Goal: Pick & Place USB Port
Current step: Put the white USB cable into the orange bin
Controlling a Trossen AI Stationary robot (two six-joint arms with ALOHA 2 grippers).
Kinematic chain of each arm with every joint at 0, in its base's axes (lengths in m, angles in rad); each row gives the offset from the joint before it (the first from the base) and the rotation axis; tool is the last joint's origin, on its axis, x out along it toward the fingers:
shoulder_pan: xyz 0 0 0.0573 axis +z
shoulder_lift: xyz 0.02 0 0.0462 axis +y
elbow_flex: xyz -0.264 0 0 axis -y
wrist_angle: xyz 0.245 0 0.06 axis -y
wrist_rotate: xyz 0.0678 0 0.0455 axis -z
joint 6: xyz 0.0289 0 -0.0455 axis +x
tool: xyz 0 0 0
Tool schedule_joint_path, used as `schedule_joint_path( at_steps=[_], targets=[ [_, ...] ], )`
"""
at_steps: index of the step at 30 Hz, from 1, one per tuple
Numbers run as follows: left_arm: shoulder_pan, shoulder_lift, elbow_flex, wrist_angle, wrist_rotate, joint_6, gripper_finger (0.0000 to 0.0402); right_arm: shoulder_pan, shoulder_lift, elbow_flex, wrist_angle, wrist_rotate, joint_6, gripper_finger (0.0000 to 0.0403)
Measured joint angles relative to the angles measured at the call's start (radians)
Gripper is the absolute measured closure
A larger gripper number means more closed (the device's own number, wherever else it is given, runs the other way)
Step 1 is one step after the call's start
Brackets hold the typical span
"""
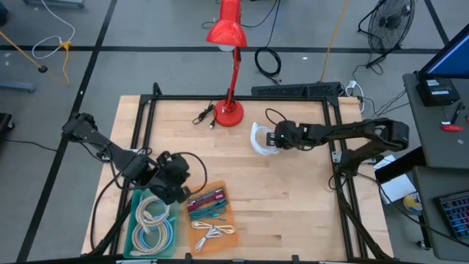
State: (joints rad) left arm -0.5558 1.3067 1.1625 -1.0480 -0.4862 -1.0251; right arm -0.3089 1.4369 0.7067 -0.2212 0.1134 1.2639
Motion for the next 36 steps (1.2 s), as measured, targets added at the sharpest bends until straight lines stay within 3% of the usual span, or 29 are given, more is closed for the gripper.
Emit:
schedule_joint_path(
  at_steps=[8, 12, 15, 18, 21, 25, 27, 36],
  targets=[
    [0.016, -0.017, 0.0, -0.024, -0.115, -0.15, 0.0396, 0.104, -0.124, 0.129, 0.097, 0.149, -0.014, 0.0401],
    [0.014, -0.077, 0.0, 0.032, -0.27, -0.227, 0.0397, 0.156, -0.132, 0.213, 0.197, 0.148, -0.078, 0.0402],
    [0.009, -0.152, 0.0, 0.127, -0.384, -0.19, 0.0392, 0.202, -0.133, 0.265, 0.261, 0.149, -0.105, 0.0402],
    [0.024, -0.224, 0.0, 0.3, -0.393, -0.037, 0.0391, 0.252, -0.126, 0.303, 0.32, 0.175, -0.128, 0.0402],
    [0.056, -0.284, 0.0, 0.539, -0.272, 0.226, 0.0398, 0.294, -0.126, 0.326, 0.387, 0.181, -0.152, 0.0402],
    [0.122, -0.32, 0.0, 0.817, 0.049, 0.503, 0.0391, 0.351, -0.126, 0.331, 0.449, 0.225, -0.164, 0.0402],
    [0.172, -0.32, 0.001, 0.88, 0.162, 0.525, 0.0381, 0.373, -0.126, 0.331, 0.472, 0.232, -0.178, 0.0402],
    [0.37, -0.209, 0.0, 0.885, 0.447, 0.409, 0.0346, 0.422, -0.126, 0.331, 0.494, 0.285, -0.214, 0.0402]
  ],
)
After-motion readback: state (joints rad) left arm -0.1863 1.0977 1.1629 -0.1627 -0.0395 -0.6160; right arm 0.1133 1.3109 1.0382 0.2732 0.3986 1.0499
